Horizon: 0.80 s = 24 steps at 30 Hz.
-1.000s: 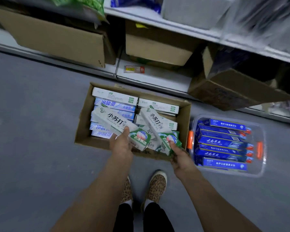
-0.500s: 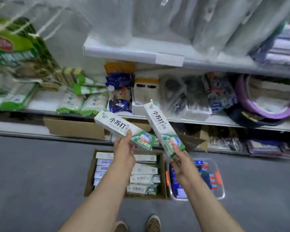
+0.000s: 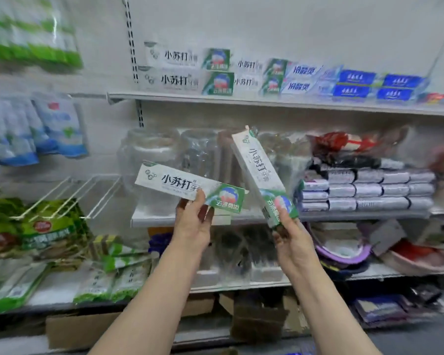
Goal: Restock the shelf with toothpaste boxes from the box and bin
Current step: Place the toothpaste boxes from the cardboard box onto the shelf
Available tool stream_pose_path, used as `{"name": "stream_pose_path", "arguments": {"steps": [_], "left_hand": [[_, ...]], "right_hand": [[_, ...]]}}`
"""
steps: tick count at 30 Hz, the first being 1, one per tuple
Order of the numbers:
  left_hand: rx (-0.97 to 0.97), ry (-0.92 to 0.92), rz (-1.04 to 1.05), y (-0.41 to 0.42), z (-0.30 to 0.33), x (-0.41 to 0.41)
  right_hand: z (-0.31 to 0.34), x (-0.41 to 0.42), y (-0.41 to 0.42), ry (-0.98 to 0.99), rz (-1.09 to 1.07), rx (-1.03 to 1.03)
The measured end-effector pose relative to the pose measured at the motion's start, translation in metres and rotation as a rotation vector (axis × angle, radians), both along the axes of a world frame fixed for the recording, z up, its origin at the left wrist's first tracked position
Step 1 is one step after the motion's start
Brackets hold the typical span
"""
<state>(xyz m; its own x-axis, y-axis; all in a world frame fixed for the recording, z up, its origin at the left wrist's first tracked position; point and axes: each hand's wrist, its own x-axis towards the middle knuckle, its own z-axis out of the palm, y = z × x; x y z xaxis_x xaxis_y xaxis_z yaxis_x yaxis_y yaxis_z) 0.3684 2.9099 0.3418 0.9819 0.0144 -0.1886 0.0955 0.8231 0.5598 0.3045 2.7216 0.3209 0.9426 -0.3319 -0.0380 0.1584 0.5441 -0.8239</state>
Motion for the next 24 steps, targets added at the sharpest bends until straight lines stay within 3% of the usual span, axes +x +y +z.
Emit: {"name": "stream_pose_path", "arguments": {"steps": [8,13,19,24], "left_hand": [[-0.099,-0.251,-0.031,-0.04,0.103,0.021],[-0.096,-0.301,-0.007,-0.068,0.143,0.043],[-0.071,-0.345,0.078,-0.089,0.163,0.068],[-0.089,-0.347,0.126,-0.101,0.167,0.081]], "right_hand": [[0.111,0.026,-0.031,-0.223,-0.049,-0.036],[0.162,0.068,-0.068,-0.311,-0.131,-0.093],[0.207,0.121,-0.099,-0.26,-0.292,-0.263],[0.223,0.166,-0.112,-0.149,-0.417,-0.579]]}}
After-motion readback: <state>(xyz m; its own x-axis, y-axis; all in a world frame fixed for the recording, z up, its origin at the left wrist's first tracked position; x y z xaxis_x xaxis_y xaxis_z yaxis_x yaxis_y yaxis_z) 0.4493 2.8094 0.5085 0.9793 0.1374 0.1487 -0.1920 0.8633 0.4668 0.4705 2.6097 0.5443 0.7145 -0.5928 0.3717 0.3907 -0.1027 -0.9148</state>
